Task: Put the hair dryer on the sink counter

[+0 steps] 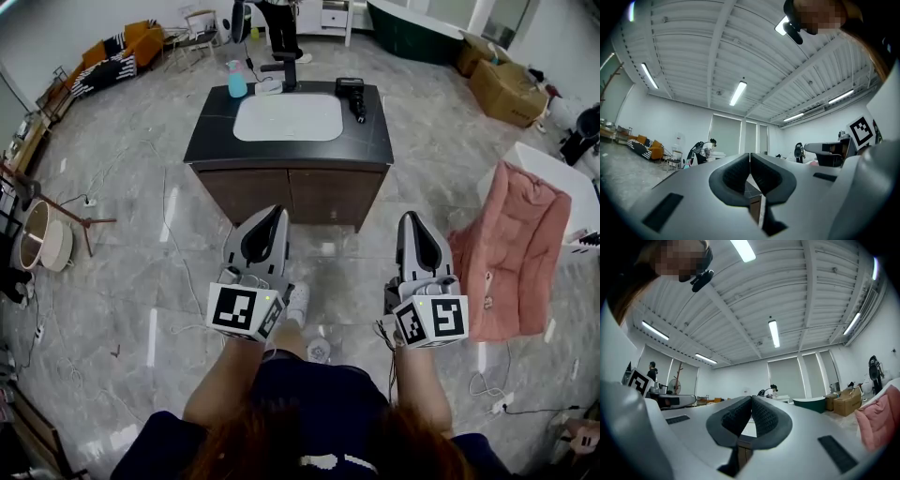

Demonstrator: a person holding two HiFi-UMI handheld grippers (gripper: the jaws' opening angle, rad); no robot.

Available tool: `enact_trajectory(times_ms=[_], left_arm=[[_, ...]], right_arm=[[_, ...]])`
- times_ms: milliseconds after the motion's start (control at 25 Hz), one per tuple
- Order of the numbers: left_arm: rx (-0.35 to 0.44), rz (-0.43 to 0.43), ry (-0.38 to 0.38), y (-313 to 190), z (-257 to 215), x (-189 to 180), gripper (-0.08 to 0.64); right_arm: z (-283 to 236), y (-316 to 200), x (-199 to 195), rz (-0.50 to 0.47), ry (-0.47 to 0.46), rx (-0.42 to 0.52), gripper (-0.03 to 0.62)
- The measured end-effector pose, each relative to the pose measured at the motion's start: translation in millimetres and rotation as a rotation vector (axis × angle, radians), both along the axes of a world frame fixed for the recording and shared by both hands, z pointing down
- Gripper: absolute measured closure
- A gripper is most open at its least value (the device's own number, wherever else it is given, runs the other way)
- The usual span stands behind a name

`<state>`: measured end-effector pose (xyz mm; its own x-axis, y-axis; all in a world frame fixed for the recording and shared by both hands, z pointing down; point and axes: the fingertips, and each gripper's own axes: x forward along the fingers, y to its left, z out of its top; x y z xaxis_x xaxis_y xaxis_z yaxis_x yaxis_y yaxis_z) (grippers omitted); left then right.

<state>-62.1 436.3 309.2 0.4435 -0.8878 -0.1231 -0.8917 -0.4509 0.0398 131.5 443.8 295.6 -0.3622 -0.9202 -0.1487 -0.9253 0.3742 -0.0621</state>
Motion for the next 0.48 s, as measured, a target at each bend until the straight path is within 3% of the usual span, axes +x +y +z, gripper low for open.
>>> enact_trajectory(times_ms=[240,480], left_arm=[[0.002,0.015,0.006,-60,1,1,0.537],[0.006,0.04,0.012,-153,-5,-6,0.537]], right_arm=[[2,-54,-1,-0.007,-0.004,-0.004,0.577],[-7,-141,-9,0.015,0.002,-0.001,0.577]])
